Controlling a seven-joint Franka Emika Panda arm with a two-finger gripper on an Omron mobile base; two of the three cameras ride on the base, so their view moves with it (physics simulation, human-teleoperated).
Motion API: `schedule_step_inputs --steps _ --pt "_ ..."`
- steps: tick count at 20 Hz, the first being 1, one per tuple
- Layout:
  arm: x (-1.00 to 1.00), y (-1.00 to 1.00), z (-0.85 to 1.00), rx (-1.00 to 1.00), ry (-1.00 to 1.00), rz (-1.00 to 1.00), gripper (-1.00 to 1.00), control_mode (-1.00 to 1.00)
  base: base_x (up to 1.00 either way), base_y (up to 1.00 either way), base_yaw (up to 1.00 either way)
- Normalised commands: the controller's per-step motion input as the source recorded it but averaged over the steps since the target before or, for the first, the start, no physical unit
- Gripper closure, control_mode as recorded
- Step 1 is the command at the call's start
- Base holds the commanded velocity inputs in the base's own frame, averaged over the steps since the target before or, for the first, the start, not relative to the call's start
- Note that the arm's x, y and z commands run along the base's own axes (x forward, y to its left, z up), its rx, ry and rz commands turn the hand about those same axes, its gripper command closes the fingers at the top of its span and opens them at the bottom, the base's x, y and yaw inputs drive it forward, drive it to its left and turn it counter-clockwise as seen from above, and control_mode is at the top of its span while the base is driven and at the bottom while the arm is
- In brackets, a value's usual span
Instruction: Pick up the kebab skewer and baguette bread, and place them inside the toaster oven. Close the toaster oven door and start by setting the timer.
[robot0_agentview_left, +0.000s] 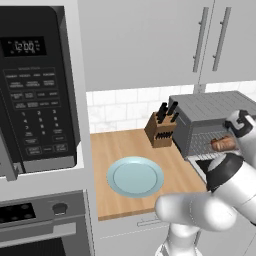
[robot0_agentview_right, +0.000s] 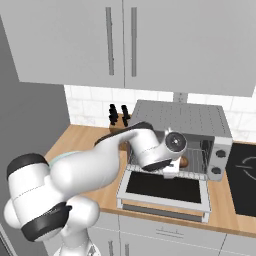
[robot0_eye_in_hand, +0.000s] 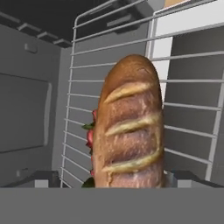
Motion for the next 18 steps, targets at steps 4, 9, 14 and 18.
schedule_step_inputs --steps 4,9,14,18 --pt "-0.11 -0.22 0.19 0.00 -0.02 0.01 -1.00 -1.00 0.00 0.00 0.00" --pt "-0.49 -0.45 -0.10 -0.16 -0.09 0.20 -1.00 -1.00 0.00 0.00 0.00" --pt "-0.50 -0.11 -0.28 -0.34 -0.04 0.34 -1.00 -1.00 0.00 0.00 0.00" --pt "-0.29 0.14 -0.17 -0.38 0.00 0.43 -1.00 -1.00 0.00 0.00 0.00"
